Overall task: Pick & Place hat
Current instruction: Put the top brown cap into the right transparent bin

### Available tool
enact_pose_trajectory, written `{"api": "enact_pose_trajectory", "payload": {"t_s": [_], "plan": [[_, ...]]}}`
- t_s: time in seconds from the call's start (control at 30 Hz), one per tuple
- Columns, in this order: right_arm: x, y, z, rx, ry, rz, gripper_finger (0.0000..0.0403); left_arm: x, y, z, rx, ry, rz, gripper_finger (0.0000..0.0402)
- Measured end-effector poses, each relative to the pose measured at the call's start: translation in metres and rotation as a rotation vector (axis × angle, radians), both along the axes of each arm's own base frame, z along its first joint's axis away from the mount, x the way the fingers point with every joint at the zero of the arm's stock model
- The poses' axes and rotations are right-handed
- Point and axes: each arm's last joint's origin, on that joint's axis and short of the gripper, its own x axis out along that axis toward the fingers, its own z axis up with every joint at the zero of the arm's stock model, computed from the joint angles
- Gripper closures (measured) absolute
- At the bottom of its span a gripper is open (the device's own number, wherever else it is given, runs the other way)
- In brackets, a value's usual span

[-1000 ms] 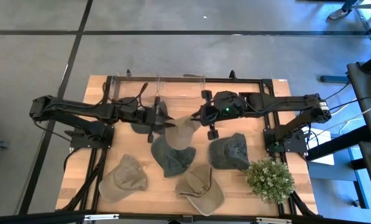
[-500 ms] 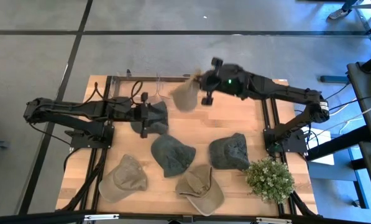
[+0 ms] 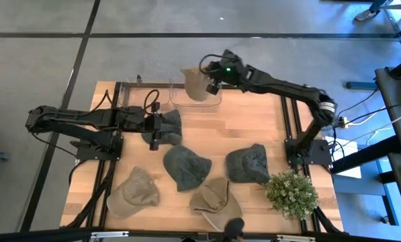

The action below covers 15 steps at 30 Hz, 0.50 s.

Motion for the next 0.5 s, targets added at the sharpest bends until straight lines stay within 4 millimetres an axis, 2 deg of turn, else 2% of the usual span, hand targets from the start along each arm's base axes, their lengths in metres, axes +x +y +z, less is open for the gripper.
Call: {"api": "enact_pose_trajectory", "payload": {"t_s": [0.27, 0.5], "plan": [[0.022, -0.034, -0.056, 0.033, 0.073, -0.053, 0.0367, -0.002, 0.0, -0.004, -0.01, 0.041, 0.004, 0.0274], [0.029, -0.04, -0.076, 0.049, 0.113, -0.064, 0.0354, -0.002, 0.0, -0.004, -0.01, 0.044, 0.004, 0.0274]]}}
